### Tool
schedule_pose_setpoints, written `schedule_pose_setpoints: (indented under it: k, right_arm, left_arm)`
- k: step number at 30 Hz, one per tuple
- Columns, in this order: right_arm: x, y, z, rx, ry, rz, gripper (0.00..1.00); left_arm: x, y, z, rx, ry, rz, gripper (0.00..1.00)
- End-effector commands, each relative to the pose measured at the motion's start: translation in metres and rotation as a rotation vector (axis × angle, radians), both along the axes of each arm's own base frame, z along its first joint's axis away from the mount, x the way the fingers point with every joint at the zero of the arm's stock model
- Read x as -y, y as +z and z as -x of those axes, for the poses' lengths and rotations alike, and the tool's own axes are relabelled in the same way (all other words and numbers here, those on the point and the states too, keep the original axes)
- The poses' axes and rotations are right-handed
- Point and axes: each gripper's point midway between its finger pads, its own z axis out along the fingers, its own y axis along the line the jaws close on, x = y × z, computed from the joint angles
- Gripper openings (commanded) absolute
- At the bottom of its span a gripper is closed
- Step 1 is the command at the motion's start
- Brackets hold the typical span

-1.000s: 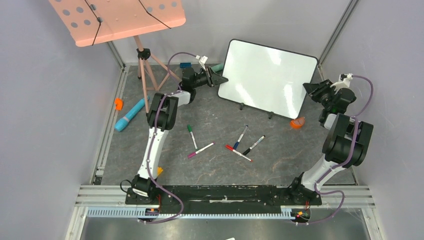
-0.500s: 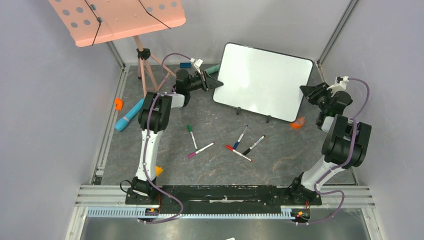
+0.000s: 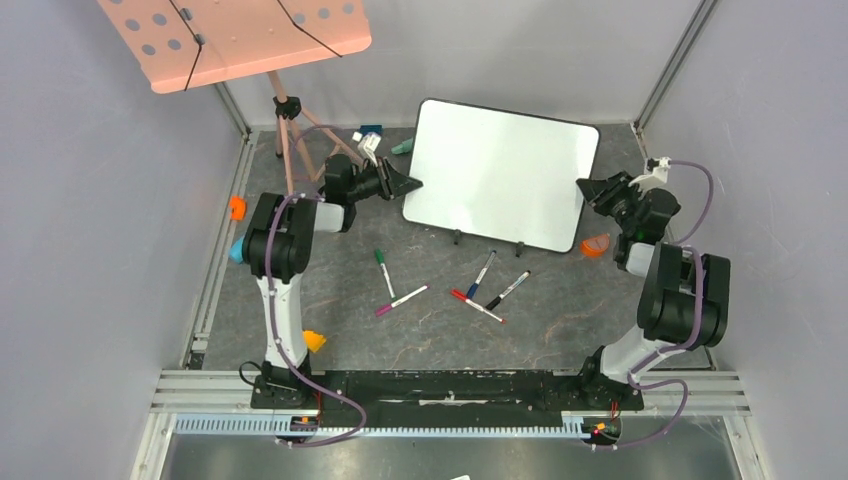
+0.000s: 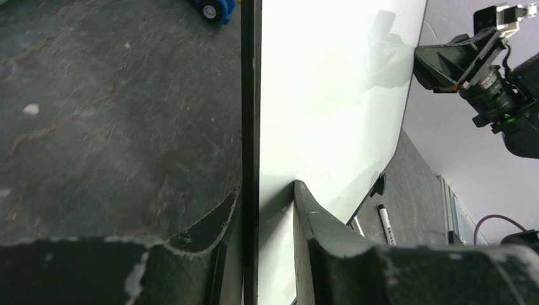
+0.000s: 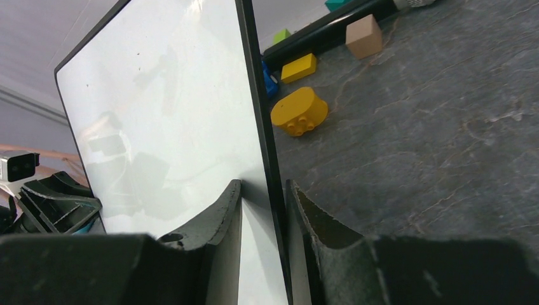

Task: Write a sentence on the whiteboard
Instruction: Move the whiteboard to the center of the board.

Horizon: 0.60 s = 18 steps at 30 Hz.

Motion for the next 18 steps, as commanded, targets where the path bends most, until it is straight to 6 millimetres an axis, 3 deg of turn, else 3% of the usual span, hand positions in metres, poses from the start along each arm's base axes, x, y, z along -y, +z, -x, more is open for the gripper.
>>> schedule_pose_setpoints:
  k: [1, 11, 18]
  right_arm:
    - [-0.057, 0.004, 0.023, 0.018, 0.17, 0.005, 0.1]
    - [-0.087, 0.011, 0.054, 0.121, 0.242, 0.063, 0.09]
    - [-0.11, 0.019, 0.084, 0.209, 0.292, 0.06, 0.09]
  left_arm:
    - [-0.001, 0.029, 0.015, 0.233, 0.027, -0.067, 0.22]
    - [-0.025, 0.018, 0.052, 0.298, 0.109, -0.102, 0.22]
    - [-0.037, 0.023, 0.075, 0.34, 0.168, -0.056, 0.27]
